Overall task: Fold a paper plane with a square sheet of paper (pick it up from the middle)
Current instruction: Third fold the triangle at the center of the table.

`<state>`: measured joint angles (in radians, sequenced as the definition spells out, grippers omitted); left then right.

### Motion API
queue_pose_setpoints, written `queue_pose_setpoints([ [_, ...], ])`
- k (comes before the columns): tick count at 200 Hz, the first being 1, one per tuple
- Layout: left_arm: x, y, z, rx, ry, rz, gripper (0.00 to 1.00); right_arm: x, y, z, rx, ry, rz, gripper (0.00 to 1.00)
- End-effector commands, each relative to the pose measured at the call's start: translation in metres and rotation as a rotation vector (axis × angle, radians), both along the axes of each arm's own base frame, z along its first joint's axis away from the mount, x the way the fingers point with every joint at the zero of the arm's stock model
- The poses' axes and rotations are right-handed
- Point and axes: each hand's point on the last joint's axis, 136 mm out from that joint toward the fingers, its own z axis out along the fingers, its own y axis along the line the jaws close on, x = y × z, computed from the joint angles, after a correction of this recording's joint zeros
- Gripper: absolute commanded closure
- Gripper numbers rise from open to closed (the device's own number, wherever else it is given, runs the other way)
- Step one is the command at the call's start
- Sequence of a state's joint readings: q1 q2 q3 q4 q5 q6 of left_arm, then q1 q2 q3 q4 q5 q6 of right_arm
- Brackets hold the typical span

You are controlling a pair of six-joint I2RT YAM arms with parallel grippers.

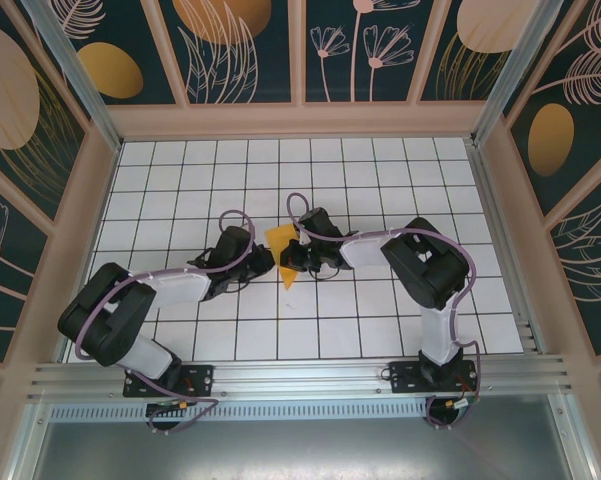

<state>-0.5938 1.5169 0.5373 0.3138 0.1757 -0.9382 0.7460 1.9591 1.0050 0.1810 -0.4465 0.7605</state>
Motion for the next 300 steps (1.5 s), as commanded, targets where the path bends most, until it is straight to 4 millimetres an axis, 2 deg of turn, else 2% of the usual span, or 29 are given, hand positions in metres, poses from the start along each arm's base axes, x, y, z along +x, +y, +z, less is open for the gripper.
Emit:
queue_pose_setpoints([
  [1,-0.011,-0.001,0.005,-0.096,0.012,0.012,0.91,-0.007,-0.019,-0.03,-0.096,0.054,-0.035,0.99],
  [33,-0.029,-0.015,0.018,-0.224,0.006,-0.029,0.9,-0.007,-0.02,-0.03,-0.096,0.061,-0.042,0.99],
  [62,-0.035,-0.027,0.031,-0.309,-0.016,-0.061,0.89,-0.006,-0.02,-0.031,-0.097,0.065,-0.045,0.99],
  [87,-0.037,-0.038,0.032,-0.341,-0.012,-0.083,0.89,-0.006,-0.02,-0.032,-0.096,0.071,-0.046,0.99],
  [122,-0.037,-0.047,0.019,-0.34,0.018,-0.096,0.89,-0.007,-0.019,-0.032,-0.094,0.075,-0.044,0.99],
  [238,-0.049,-0.052,-0.015,-0.283,0.098,-0.115,0.9,-0.007,-0.021,-0.036,-0.105,0.087,-0.048,0.99],
  [300,-0.053,-0.048,-0.032,-0.155,0.123,-0.119,0.9,-0.008,-0.023,-0.039,-0.111,0.094,-0.055,0.99],
])
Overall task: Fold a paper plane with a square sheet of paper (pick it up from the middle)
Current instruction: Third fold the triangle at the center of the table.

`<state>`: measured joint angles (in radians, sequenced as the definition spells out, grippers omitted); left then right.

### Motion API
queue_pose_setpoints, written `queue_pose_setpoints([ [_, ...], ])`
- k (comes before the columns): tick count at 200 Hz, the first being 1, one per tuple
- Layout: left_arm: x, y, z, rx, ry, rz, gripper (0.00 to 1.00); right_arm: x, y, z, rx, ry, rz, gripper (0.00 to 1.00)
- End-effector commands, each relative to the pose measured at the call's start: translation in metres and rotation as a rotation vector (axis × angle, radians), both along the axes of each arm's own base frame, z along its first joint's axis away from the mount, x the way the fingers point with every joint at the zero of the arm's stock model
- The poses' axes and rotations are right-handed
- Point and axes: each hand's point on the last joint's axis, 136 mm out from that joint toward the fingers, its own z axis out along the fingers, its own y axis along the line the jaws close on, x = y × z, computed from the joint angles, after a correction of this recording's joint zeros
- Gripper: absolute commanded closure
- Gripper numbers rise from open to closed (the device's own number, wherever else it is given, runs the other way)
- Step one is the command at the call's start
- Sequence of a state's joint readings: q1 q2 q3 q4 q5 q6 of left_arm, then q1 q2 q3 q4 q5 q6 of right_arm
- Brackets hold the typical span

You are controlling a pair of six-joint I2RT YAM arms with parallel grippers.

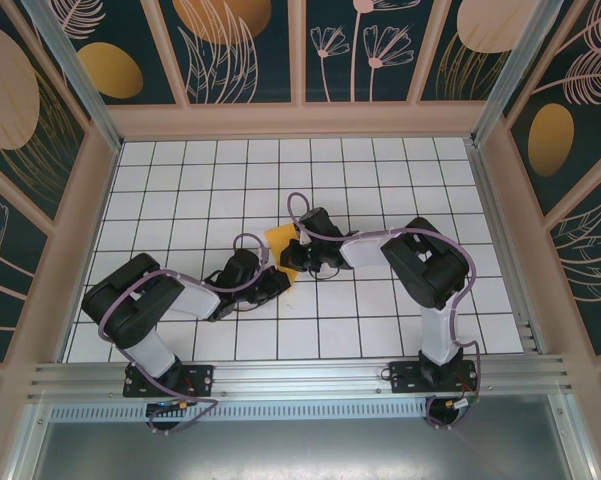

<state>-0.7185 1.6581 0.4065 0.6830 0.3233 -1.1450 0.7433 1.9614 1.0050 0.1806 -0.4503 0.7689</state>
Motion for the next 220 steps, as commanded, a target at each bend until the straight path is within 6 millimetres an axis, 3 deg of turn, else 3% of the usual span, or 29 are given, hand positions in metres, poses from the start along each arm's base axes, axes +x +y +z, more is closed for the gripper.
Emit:
queue_pose_setpoints([
  [1,-0.001,0.001,-0.01,0.069,0.002,-0.017,0.9,-0.008,-0.022,-0.038,-0.112,0.084,-0.048,0.99],
  [93,-0.014,0.002,-0.027,0.186,0.036,-0.054,0.91,-0.007,-0.026,-0.039,-0.115,0.093,-0.064,1.0],
  [165,-0.033,0.015,-0.048,0.343,0.066,-0.092,0.92,-0.004,-0.029,-0.039,-0.111,0.104,-0.087,1.0],
  [220,-0.048,0.009,-0.047,0.371,0.064,-0.141,0.94,-0.001,-0.029,-0.037,-0.101,0.106,-0.091,1.0],
])
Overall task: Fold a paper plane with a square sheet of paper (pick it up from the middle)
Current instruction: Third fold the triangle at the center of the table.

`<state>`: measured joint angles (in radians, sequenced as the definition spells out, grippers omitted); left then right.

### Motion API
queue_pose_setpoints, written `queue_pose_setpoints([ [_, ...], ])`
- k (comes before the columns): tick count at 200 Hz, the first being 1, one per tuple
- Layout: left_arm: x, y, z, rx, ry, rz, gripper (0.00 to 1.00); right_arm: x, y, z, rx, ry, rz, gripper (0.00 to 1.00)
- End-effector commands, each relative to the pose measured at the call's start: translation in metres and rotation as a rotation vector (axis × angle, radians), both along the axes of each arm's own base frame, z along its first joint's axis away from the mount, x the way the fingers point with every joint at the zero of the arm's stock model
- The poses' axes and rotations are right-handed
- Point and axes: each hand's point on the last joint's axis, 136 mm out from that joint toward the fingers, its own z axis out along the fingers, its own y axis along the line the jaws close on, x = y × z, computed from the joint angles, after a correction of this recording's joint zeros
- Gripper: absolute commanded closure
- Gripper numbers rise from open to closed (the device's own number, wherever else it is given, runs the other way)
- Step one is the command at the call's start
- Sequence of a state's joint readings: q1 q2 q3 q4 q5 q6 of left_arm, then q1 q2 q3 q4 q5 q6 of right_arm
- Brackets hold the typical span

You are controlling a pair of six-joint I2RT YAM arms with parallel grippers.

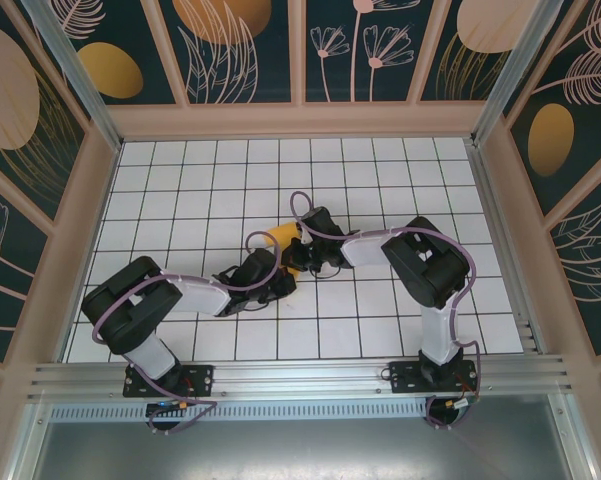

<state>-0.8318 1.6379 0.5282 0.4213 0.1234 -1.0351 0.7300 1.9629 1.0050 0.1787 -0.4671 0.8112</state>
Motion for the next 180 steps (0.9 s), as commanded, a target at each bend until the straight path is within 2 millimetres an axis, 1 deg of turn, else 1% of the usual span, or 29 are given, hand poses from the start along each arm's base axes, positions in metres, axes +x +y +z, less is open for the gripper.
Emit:
queue_pose_setpoints([
  [1,-0.046,0.019,-0.041,0.161,0.151,-0.087,0.94,-0.003,-0.026,-0.037,-0.115,0.067,-0.057,1.0],
  [27,-0.05,0.022,-0.038,0.172,0.15,-0.095,0.94,-0.003,-0.026,-0.037,-0.115,0.067,-0.057,1.0],
  [51,-0.05,0.022,-0.031,0.166,0.139,-0.099,0.93,-0.004,-0.028,-0.039,-0.119,0.074,-0.061,1.0],
  [78,-0.049,0.018,-0.021,0.14,0.117,-0.115,0.92,-0.004,-0.028,-0.039,-0.119,0.075,-0.061,1.0],
  [104,-0.045,0.011,-0.007,0.1,0.087,-0.126,0.91,-0.005,-0.028,-0.04,-0.122,0.08,-0.061,1.0],
  [121,-0.037,0.01,0.008,0.084,0.042,-0.096,0.9,-0.006,-0.028,-0.04,-0.122,0.082,-0.063,1.0],
  [150,-0.015,0.012,0.04,0.04,-0.054,-0.015,0.88,-0.006,-0.028,-0.04,-0.12,0.084,-0.064,1.0],
  [165,-0.005,0.017,0.049,0.03,-0.082,0.028,0.88,-0.006,-0.029,-0.04,-0.121,0.084,-0.064,1.0],
  [180,0.004,0.021,0.049,0.031,-0.088,0.063,0.88,-0.007,-0.029,-0.042,-0.12,0.088,-0.065,1.0],
])
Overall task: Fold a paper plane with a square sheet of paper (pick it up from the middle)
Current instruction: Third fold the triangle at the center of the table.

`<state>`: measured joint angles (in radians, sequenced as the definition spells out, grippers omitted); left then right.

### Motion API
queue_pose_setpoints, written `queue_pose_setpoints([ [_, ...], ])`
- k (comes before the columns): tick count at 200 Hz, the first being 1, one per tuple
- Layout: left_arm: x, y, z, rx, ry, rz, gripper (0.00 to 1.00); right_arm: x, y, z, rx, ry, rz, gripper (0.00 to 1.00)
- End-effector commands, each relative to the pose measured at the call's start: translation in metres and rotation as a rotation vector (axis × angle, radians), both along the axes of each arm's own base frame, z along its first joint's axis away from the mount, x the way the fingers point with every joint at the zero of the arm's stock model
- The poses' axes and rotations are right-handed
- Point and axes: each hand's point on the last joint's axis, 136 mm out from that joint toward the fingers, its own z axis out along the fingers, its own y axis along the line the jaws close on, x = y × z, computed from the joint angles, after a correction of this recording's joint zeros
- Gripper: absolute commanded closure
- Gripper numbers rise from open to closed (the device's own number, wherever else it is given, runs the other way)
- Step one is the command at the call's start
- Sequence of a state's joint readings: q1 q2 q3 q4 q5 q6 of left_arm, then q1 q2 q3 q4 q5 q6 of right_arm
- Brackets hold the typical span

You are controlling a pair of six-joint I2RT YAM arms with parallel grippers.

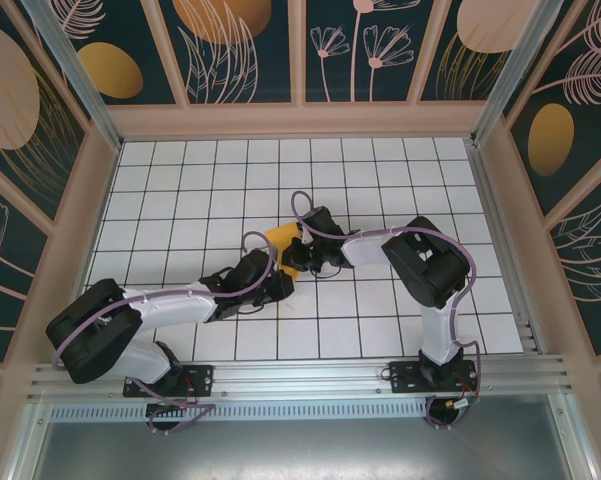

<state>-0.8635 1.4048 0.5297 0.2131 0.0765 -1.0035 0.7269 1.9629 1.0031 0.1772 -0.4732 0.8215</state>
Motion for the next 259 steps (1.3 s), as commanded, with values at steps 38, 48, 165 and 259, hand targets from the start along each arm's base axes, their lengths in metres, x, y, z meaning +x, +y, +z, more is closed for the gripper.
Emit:
queue_pose_setpoints([
  [38,0.025,0.005,-0.004,-0.013,-0.006,0.082,0.89,-0.007,-0.026,-0.042,-0.115,0.08,-0.056,1.0],
  [48,0.025,0.002,-0.006,-0.02,0.0,0.075,0.89,-0.007,-0.026,-0.042,-0.114,0.082,-0.055,1.0],
  [165,0.017,-0.006,-0.039,-0.009,0.083,0.033,0.92,-0.006,-0.024,-0.039,-0.104,0.081,-0.054,1.0],
  [259,-0.004,0.016,-0.072,0.072,0.161,0.037,0.98,0.026,-0.031,0.039,-0.066,-0.061,-0.091,0.8],
])
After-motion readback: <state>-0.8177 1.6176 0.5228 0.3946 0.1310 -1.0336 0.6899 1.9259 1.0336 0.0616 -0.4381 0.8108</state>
